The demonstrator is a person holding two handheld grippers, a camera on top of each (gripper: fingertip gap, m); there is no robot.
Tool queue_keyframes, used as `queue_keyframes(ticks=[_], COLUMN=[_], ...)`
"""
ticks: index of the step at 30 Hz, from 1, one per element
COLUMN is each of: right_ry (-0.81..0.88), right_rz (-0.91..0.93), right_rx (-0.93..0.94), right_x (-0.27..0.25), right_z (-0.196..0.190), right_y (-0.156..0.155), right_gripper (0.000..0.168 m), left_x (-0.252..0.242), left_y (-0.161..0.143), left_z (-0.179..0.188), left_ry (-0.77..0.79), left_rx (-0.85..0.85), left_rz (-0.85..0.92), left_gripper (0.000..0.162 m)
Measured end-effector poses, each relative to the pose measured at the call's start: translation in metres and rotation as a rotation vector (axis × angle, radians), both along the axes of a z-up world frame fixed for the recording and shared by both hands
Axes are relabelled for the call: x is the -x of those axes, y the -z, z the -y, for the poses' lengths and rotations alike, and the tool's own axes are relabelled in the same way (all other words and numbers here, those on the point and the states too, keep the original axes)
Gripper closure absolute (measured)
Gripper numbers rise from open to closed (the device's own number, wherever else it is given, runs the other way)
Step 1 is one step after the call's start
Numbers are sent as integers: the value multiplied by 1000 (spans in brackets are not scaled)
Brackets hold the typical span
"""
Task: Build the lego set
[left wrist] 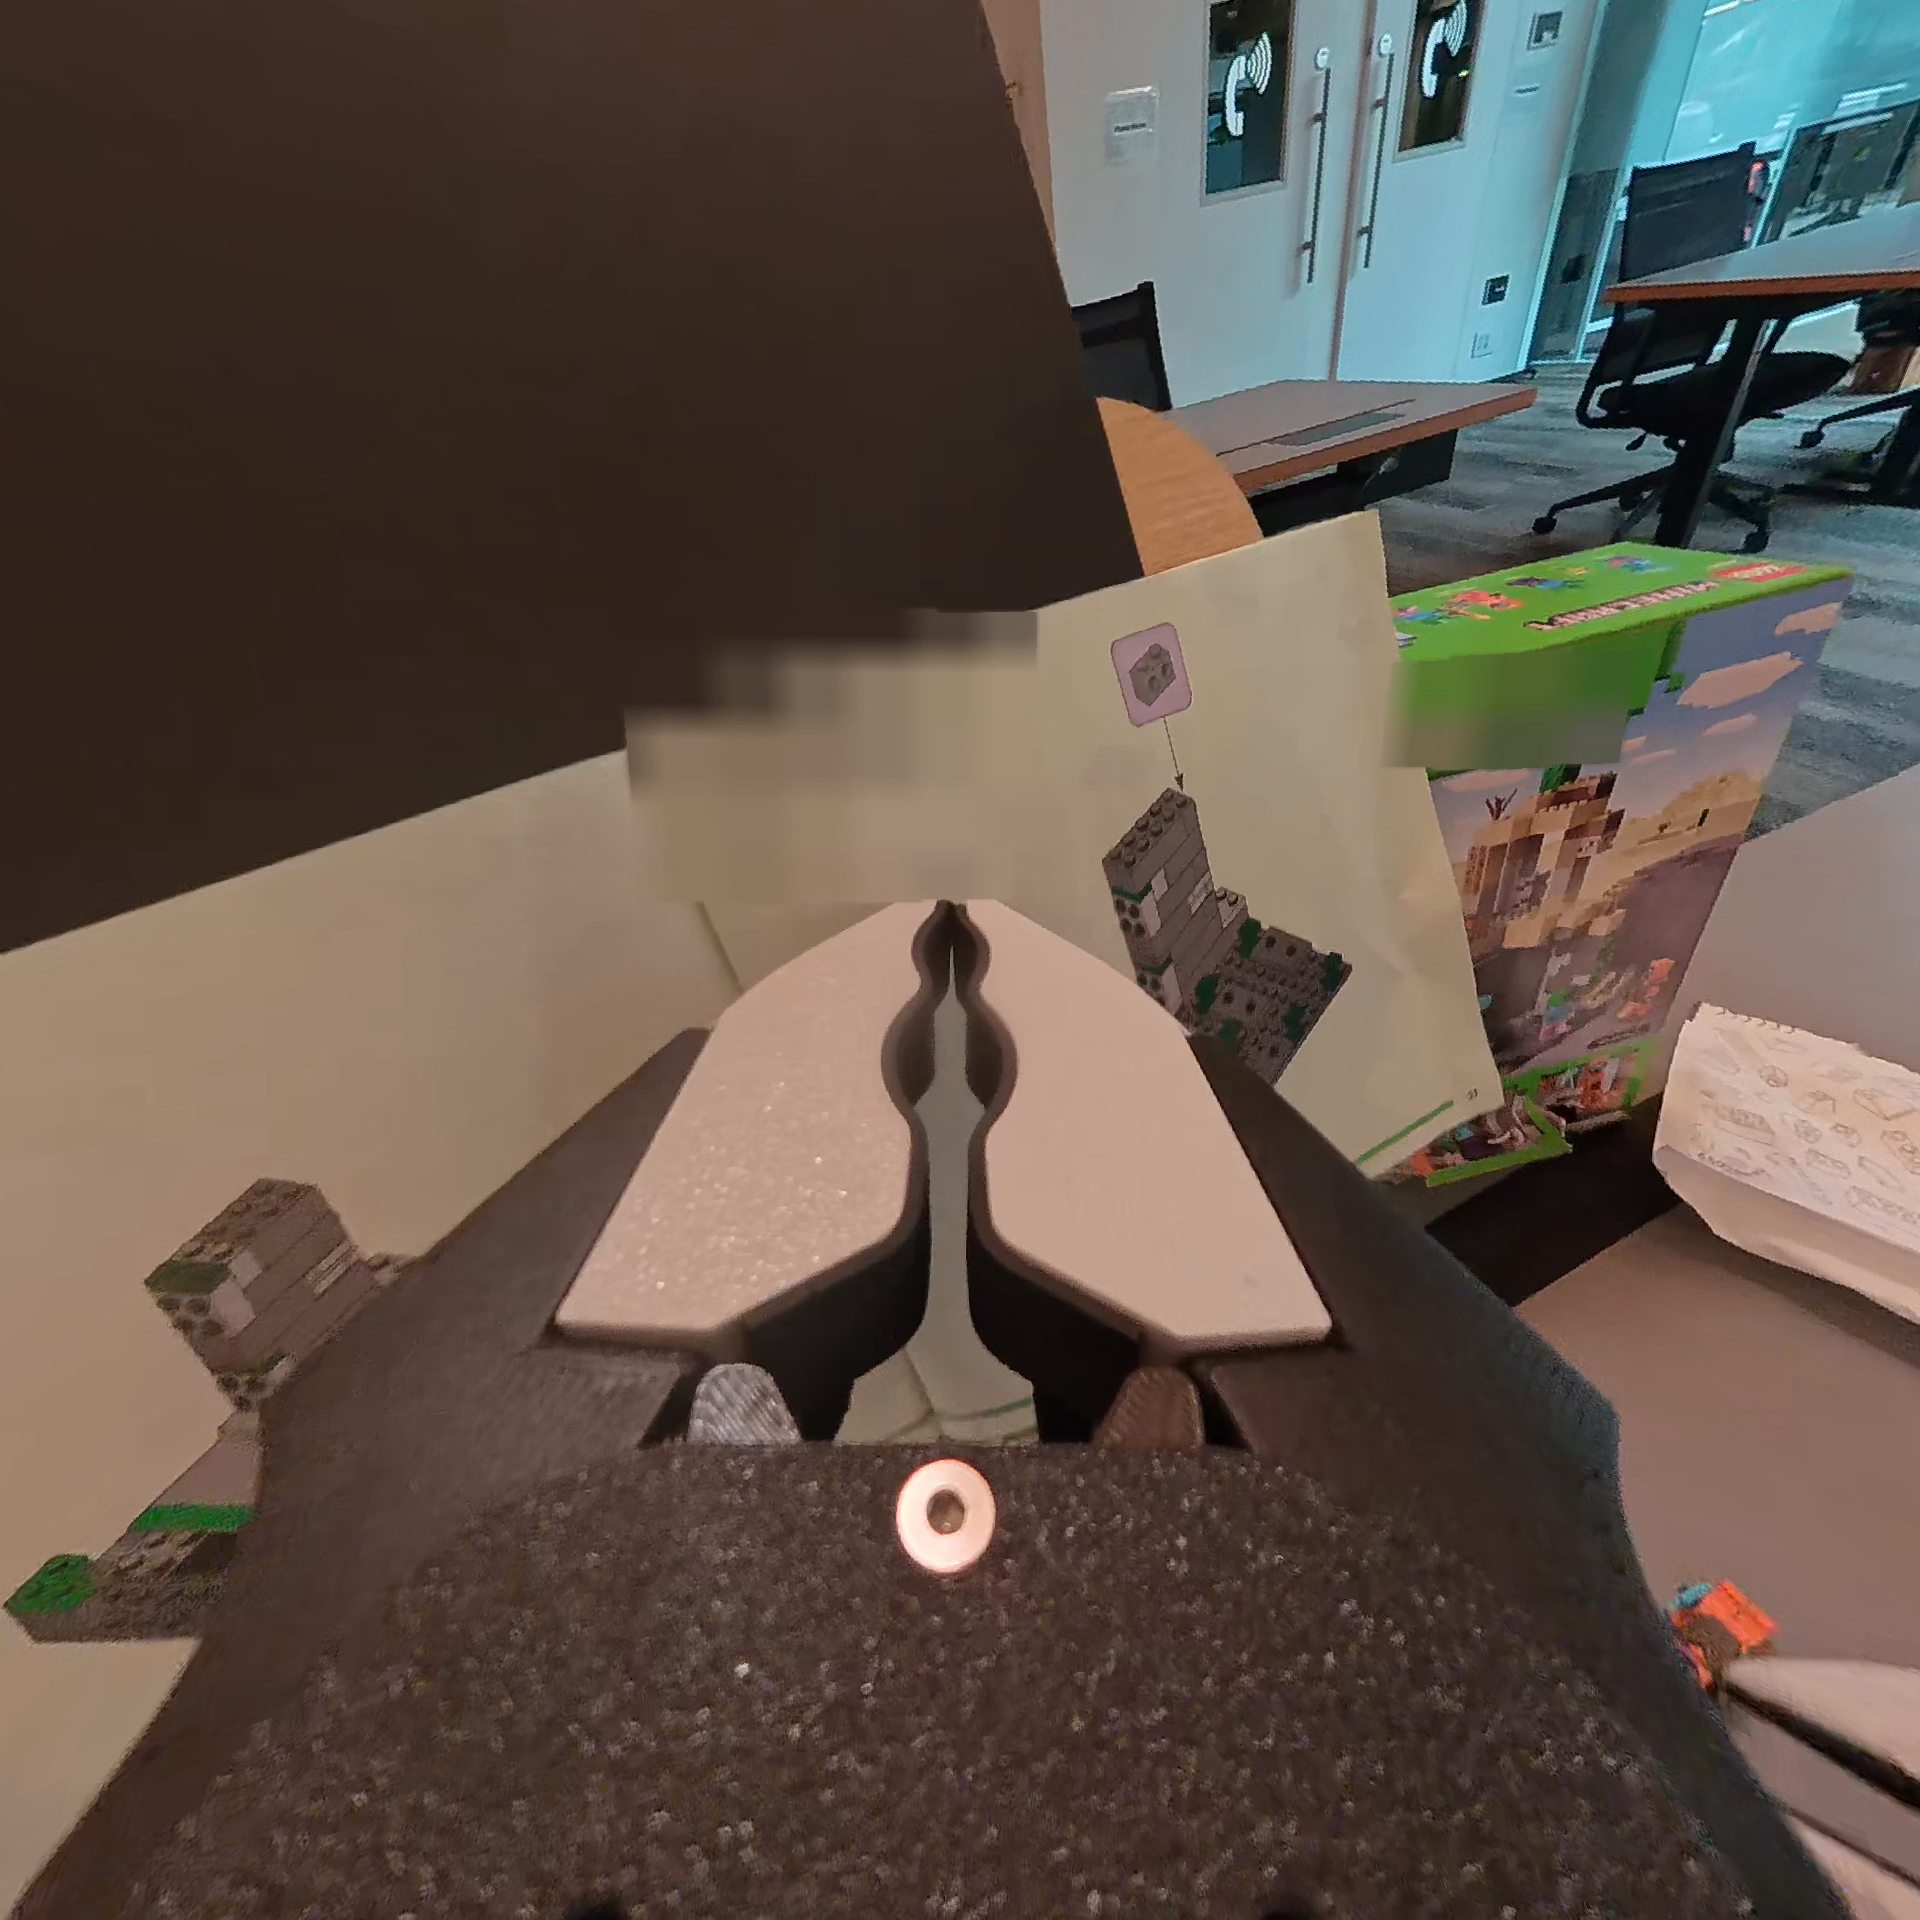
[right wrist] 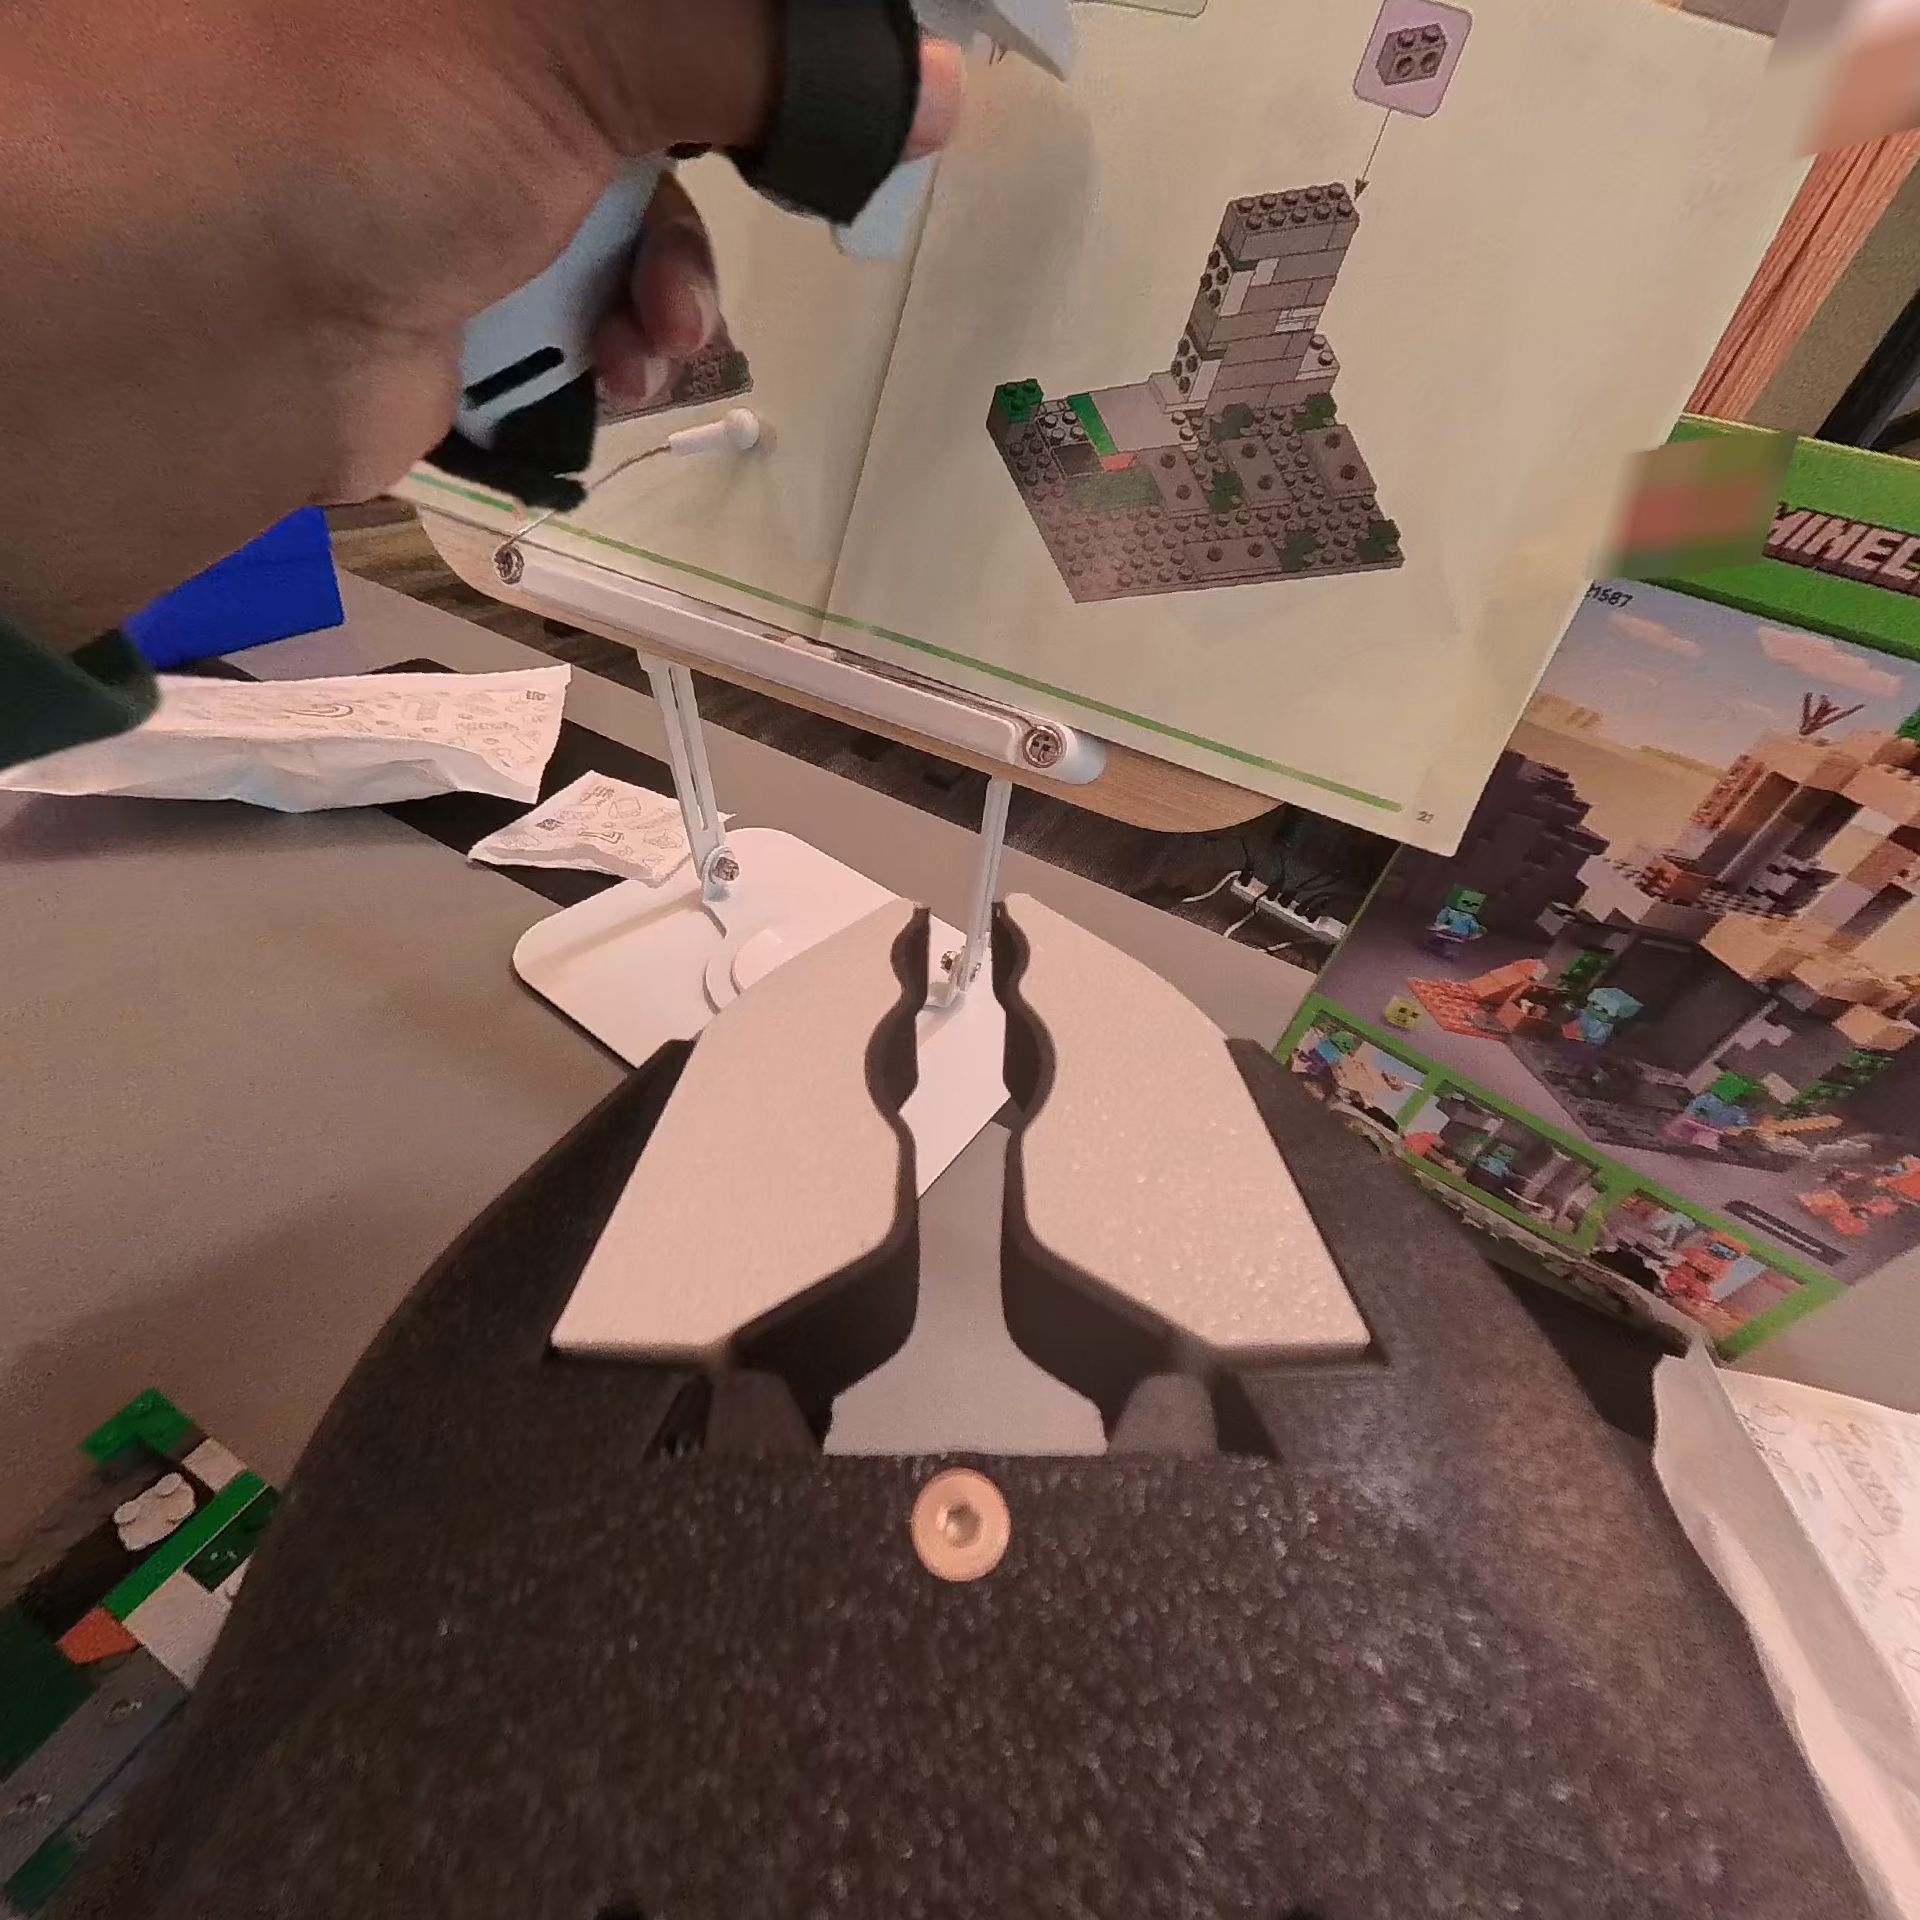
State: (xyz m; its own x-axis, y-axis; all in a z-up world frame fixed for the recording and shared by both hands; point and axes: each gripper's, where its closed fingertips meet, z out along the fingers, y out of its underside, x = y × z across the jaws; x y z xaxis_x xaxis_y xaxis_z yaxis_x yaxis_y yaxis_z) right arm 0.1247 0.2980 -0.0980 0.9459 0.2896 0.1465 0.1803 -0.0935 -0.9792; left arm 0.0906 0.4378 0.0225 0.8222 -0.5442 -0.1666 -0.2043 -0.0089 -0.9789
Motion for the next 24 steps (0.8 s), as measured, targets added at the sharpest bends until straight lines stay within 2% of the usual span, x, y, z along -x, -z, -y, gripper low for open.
queue_keyframes(ticks=[6,14,19,24], right_ry=[-19,-53,-86,-88], right_rz=[17,-17,-74,-87], right_rx=[-17,-41,-28,-38], right_x=[2,8,10,12], right_z=[3,11,14,16], right_y=[-2,-9,-8,-11], right_gripper=[151,144,168,168], left_x=[24,51,73,99], left_y=[11,53,77,90], left_z=[29,82,118,155], left_ry=[34,87,104,108], left_rx=[14,54,67,73], left_rz=[46,83,39,11], left_gripper=[162,162,162,162])
